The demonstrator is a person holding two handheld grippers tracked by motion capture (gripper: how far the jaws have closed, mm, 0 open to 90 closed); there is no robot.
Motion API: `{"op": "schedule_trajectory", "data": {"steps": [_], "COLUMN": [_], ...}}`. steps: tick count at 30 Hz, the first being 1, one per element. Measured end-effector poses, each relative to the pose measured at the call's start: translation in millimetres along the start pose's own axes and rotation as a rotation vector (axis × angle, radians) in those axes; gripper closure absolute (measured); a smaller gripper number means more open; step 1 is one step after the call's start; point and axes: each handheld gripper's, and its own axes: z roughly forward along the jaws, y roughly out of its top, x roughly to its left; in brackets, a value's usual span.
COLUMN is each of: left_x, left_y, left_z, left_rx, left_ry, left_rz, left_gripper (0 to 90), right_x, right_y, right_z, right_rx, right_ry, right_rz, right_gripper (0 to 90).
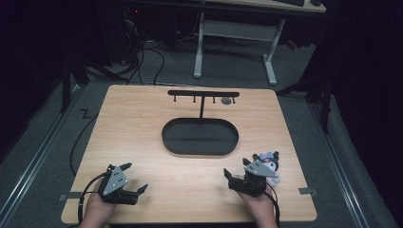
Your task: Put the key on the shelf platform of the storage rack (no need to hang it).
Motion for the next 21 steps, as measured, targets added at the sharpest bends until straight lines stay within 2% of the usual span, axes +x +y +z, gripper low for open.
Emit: {"op": "schedule_trajectory", "data": {"steps": [6, 8, 11, 14, 17, 21], "left_x": [2.0, 2.5, 4.3, 6.8, 9.1, 9.0], "left_y": [0.5, 1.7, 3.3, 4.5, 6.8, 9.1], "left_z": [2.0, 3.6, 6.5, 9.1, 9.7, 10.9], "left_rx": [-0.010, -0.017, -0.027, -0.038, -0.058, -0.060], "left_ry": [-0.006, -0.004, -0.004, -0.005, -0.008, -0.011], "left_rz": [-0.006, -0.005, -0.009, -0.023, -0.039, -0.034], "left_gripper": [7.2, 7.2, 7.2, 7.1, 7.0, 5.2], "right_x": [-1.9, -1.7, 1.0, 3.3, 6.7, 8.5], "right_y": [-1.2, -1.8, -1.6, 0.6, 2.3, 3.3], "right_z": [-0.2, -1.1, -2.5, -2.9, -3.6, -1.8], "right_rx": [0.020, 0.024, 0.043, 0.068, 0.080, 0.097], "right_ry": [0.001, 0.001, 0.010, 0.037, 0.040, 0.045], "right_rz": [0.023, 0.017, 0.009, 0.023, 0.040, 0.045], "right_gripper": [15.9, 15.9, 15.9, 15.6, 15.7, 15.7]}}
